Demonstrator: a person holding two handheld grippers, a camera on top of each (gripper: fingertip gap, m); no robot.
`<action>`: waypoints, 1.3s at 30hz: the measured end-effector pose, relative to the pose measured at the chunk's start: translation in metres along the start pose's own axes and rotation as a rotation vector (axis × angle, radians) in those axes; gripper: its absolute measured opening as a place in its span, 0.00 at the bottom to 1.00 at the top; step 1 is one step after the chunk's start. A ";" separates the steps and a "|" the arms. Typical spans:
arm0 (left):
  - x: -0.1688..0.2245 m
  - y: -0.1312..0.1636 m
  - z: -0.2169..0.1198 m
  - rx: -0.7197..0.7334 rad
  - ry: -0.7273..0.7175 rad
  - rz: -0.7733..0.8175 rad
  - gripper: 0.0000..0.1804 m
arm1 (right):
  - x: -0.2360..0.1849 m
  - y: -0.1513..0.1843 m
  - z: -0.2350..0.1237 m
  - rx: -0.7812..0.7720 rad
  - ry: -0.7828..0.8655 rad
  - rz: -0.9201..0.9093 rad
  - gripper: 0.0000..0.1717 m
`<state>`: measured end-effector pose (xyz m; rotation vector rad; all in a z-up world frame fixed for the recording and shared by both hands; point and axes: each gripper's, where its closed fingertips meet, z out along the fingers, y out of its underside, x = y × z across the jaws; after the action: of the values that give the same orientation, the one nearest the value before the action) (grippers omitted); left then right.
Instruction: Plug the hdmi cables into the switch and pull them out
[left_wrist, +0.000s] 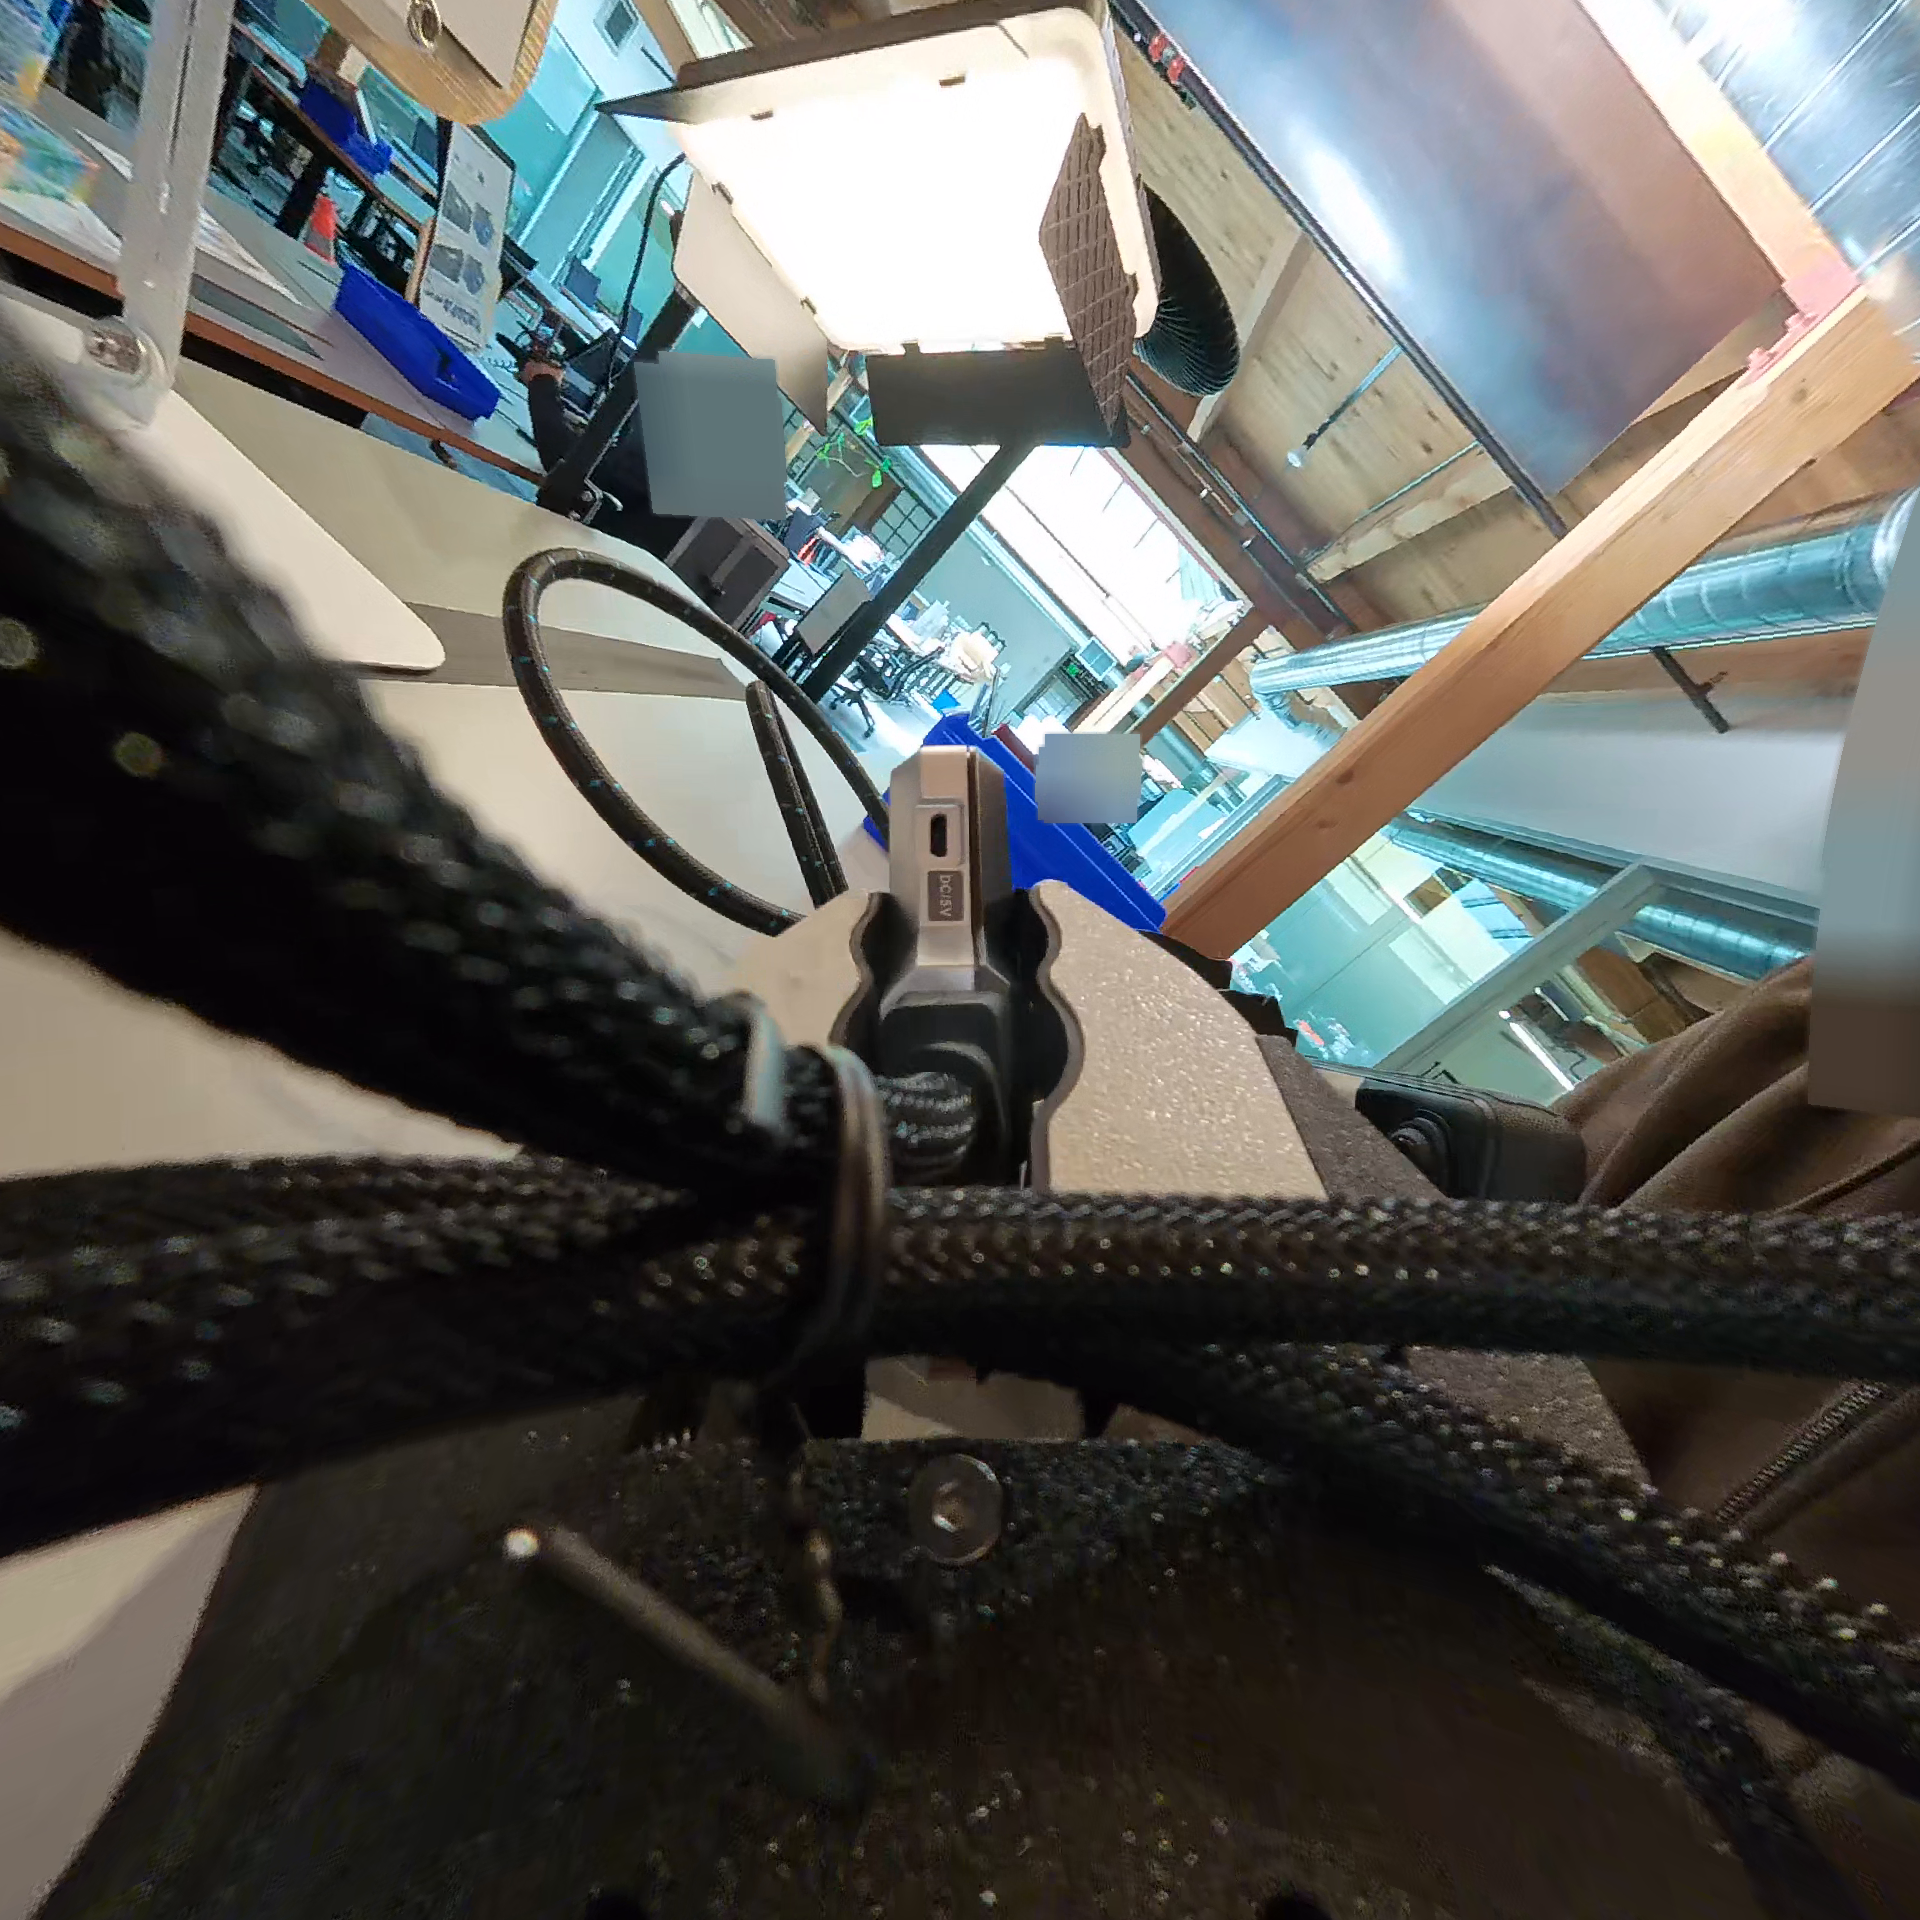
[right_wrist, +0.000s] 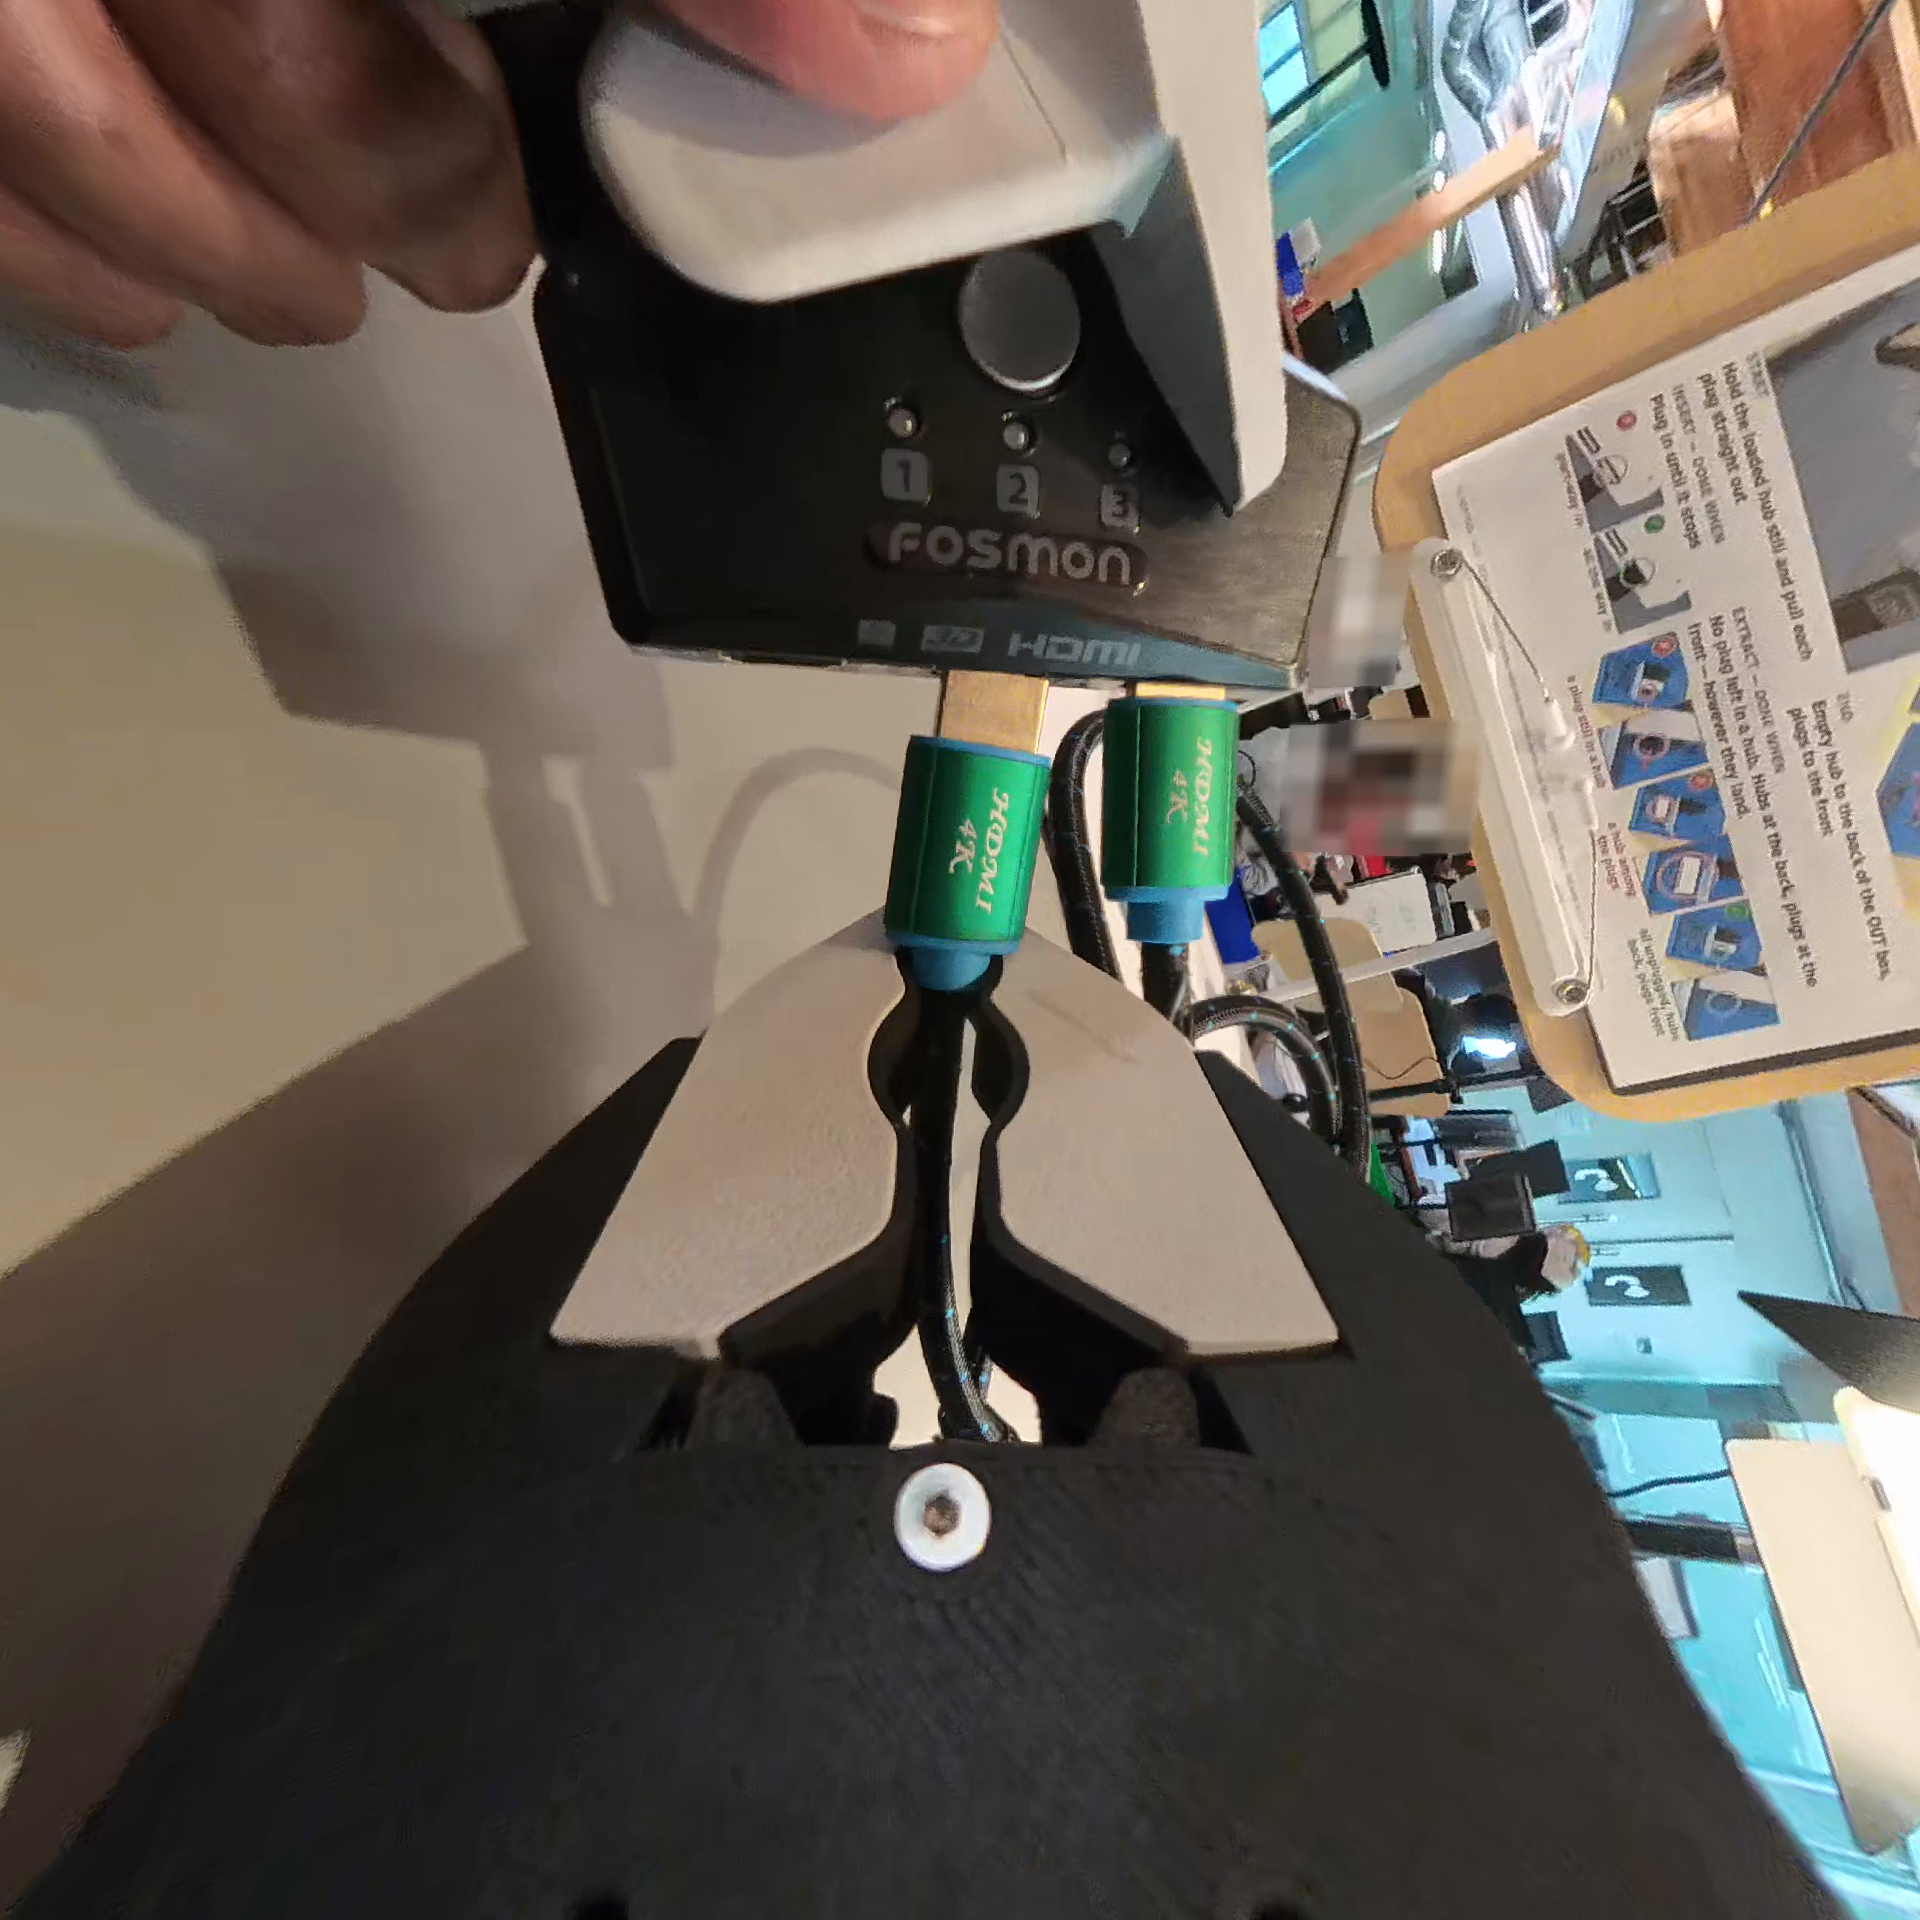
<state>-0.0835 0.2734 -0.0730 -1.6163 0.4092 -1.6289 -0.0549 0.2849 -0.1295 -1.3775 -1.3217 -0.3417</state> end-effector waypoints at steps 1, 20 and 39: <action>0.000 0.001 0.001 -0.002 0.007 -0.010 0.15 | -0.001 0.002 0.000 -0.004 -0.007 -0.012 0.02; -0.012 0.004 0.011 0.013 -0.117 0.059 0.13 | 0.003 0.028 0.016 -0.216 0.048 0.057 0.02; -0.041 0.005 -0.004 0.093 -0.148 -0.260 0.13 | -0.005 0.025 0.023 -0.238 0.079 0.016 0.02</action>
<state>-0.0912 0.2979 -0.1053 -1.7622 0.0466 -1.6749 -0.0472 0.3084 -0.1533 -1.5551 -1.2330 -0.5513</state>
